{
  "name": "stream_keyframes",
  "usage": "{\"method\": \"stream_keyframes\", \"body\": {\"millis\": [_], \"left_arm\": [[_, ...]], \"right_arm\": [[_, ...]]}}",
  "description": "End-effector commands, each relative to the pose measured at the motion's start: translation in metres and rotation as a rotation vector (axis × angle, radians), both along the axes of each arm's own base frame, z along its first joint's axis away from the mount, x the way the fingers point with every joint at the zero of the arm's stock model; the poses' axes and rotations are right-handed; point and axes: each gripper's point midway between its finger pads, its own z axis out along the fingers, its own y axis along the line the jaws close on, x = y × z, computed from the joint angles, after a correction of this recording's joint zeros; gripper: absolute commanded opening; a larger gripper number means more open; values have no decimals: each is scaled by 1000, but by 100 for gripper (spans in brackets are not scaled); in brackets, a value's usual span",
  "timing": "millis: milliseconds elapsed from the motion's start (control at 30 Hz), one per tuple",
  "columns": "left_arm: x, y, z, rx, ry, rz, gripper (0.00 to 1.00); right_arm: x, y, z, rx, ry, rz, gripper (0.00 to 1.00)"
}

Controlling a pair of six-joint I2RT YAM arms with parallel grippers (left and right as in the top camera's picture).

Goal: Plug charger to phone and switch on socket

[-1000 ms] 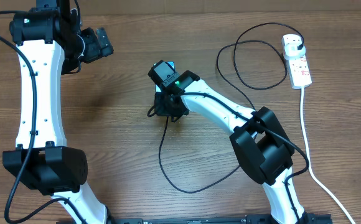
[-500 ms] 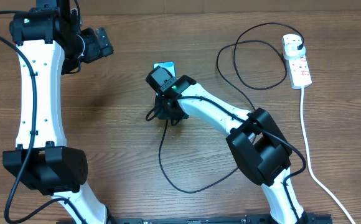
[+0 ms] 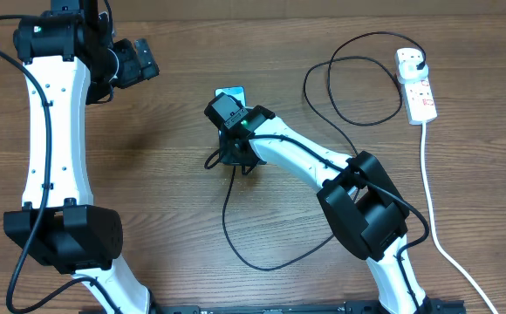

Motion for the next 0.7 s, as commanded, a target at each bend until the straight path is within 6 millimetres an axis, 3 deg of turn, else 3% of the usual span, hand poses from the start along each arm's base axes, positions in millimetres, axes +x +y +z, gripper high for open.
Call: {"method": "stream_keyframes", "body": {"millis": [0,433,667], "left_arm": [[1,0,-6,13,15,5,100],[1,0,-6,13,15,4,100],[1,0,-6,13,15,4,100]], "right_arm": [[2,-4,-10,-26,-7,-6,15],[-1,-4,-24,-15,-4,-3,15],[4,-5,-29,-20,-19,1,7]]}}
